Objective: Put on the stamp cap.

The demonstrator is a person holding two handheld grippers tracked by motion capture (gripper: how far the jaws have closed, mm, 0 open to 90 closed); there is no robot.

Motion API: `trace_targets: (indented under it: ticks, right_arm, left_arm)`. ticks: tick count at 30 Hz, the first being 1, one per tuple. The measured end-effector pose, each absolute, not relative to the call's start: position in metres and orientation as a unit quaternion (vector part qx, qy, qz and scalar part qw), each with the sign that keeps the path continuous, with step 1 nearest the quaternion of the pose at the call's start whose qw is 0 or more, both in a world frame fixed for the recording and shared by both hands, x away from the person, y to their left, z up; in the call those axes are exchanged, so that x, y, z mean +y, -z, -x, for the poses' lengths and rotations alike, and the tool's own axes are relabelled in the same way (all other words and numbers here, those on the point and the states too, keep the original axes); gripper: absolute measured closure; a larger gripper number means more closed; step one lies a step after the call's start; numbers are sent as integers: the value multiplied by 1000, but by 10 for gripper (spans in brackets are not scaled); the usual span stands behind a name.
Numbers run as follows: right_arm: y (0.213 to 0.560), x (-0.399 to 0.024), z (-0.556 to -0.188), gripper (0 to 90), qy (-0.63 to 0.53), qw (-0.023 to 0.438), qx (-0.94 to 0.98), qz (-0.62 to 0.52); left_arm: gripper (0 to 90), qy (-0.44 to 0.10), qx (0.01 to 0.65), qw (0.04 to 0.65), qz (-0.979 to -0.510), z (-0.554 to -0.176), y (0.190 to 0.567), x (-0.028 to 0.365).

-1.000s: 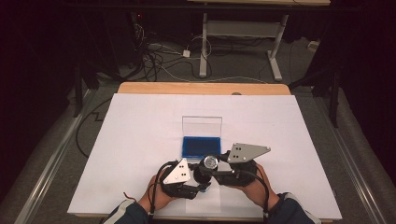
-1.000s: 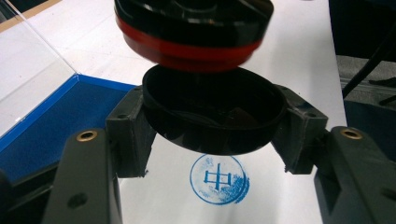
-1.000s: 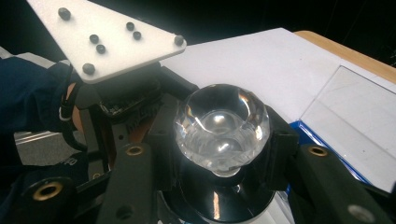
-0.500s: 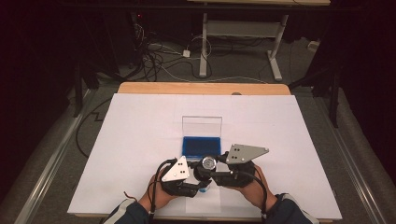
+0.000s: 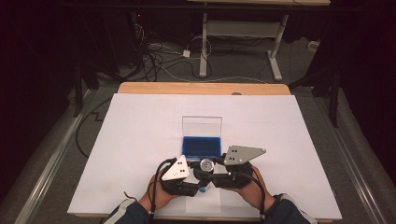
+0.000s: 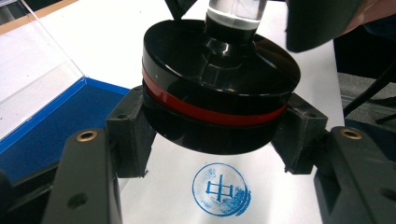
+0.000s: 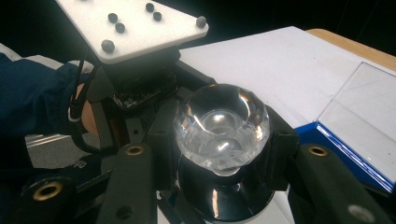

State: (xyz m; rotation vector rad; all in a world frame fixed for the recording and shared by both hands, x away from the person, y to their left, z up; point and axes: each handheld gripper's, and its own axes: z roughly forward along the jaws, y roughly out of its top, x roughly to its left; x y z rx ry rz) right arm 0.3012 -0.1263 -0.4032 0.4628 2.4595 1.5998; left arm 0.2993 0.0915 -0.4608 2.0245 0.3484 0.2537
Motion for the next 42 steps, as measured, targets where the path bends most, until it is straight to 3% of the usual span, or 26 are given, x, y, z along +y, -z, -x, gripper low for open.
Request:
trace_targets:
  ticks: [42]
  right_arm:
    - [411, -123, -303, 579, -546, 55, 823, -147]
  left_arm:
    - [362, -129, 151, 514, -835, -294, 463, 93]
